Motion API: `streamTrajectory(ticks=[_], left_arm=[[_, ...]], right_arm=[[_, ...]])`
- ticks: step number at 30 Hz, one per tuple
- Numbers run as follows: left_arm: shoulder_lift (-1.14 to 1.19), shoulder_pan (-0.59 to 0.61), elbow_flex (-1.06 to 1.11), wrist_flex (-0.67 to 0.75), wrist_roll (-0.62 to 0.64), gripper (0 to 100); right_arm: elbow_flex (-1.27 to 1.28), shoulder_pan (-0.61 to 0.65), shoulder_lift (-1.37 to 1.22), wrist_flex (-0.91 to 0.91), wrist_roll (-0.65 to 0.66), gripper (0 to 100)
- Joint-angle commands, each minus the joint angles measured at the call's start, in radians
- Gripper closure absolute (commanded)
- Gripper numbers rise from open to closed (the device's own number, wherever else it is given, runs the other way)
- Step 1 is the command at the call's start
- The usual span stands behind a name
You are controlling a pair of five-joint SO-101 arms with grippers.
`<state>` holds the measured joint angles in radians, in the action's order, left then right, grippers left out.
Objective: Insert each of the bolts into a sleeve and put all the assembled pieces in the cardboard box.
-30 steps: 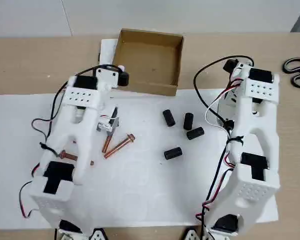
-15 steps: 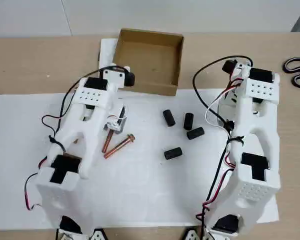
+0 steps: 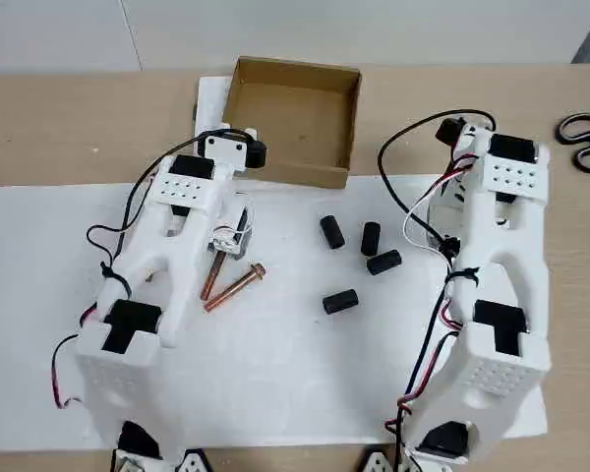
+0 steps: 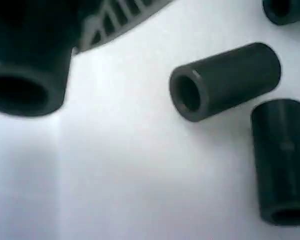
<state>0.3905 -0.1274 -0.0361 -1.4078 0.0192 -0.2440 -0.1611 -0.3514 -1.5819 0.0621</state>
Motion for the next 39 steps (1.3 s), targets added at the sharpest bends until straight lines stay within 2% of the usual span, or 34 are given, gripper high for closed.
streamTrajectory(ticks=[1,8,15,23,36,39], left_arm=[[-0.005,0.006,-0.038,0.018,0.002,87],[-0.005,0.077,-0.035,0.009,-0.003,87],[-0.005,0.069,-0.015,-0.006,-0.005,92],[-0.003,0.012,0.065,0.026,-0.005,92],[-0.003,0.017,0.101,0.061,0.000,93],[-0.005,0.015,0.101,0.071,0.000,99]], right_arm=[[-0.037,-0.012,0.064,-0.010,0.009,99.1],[-0.037,-0.012,0.064,-0.010,0.009,99.1],[-0.037,-0.012,0.064,-0.010,0.009,99.1],[-0.037,-0.012,0.064,-0.010,0.008,99.1],[-0.037,-0.012,0.065,-0.022,0.008,99.1],[-0.037,-0.012,0.065,-0.022,0.008,99.1]])
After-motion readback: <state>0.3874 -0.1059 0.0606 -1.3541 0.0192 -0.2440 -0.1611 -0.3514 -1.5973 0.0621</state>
